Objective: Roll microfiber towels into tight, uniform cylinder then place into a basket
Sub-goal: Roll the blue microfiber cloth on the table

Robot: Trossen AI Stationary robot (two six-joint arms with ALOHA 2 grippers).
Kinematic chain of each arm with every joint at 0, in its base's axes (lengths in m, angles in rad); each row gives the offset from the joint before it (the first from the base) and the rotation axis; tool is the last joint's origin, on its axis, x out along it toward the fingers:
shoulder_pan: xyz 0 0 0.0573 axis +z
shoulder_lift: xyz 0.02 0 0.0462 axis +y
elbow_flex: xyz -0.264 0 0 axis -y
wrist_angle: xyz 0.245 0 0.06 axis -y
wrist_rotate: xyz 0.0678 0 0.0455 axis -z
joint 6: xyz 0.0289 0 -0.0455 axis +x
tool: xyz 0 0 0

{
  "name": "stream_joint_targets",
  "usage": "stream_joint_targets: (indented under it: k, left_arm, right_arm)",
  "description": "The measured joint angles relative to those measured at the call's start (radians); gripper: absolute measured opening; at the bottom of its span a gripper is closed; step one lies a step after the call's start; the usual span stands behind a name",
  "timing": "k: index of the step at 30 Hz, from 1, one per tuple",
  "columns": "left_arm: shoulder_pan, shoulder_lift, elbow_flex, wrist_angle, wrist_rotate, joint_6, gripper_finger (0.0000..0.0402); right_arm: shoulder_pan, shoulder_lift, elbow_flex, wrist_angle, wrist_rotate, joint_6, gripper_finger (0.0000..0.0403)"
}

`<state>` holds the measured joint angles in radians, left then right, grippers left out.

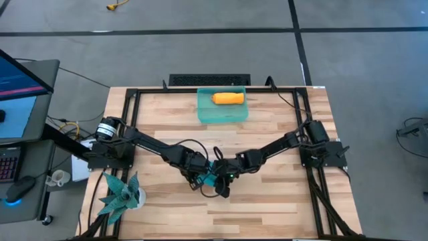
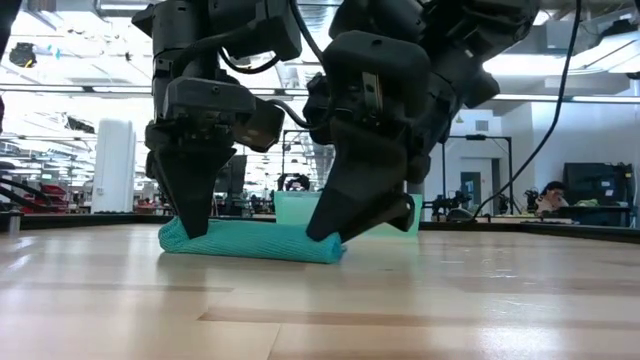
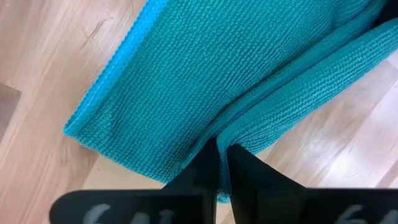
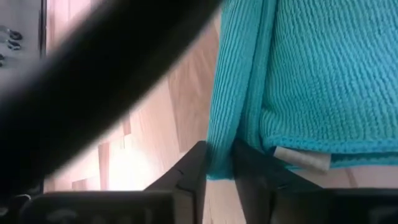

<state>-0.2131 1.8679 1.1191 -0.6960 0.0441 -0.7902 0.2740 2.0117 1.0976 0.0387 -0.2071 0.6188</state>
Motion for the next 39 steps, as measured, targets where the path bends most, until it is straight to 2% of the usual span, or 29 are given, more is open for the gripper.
stream_joint_targets:
  k: [4,12,16,19,22,29,39]
  left_arm:
    - [0.0,0.001,0.0,-0.001,-0.002,0.017,0.0009]
    - [0.0,0.001,0.0,-0.017,-0.011,0.019,0.0009]
    - [0.001,-0.001,-0.004,-0.064,-0.025,0.019,0.0009]
    - [0.0,-0.001,-0.003,-0.07,-0.032,0.019,0.0009]
    - [0.0,-0.001,-0.003,-0.077,-0.035,0.021,0.0009]
    - [0.0,-0.001,-0.003,-0.076,-0.034,0.022,0.0012]
    - [0.0,-0.001,-0.003,-0.076,-0.032,0.021,0.0013]
  right_arm:
    - [-0.017,-0.008,0.001,-0.041,-0.002,0.005,0.0117]
    - [-0.019,-0.043,0.0,-0.127,0.048,-0.002,0.0116]
    - [0.001,-0.122,-0.012,-0.263,0.182,-0.022,0.0117]
    - [0.023,-0.192,-0.034,-0.28,0.308,-0.05,0.0118]
    - [0.046,-0.217,-0.049,-0.206,0.365,-0.132,0.0118]
    - [0.089,-0.144,-0.046,0.091,0.334,-0.413,0.0118]
    - [0.046,-0.042,-0.043,0.209,0.282,-0.435,0.0118]
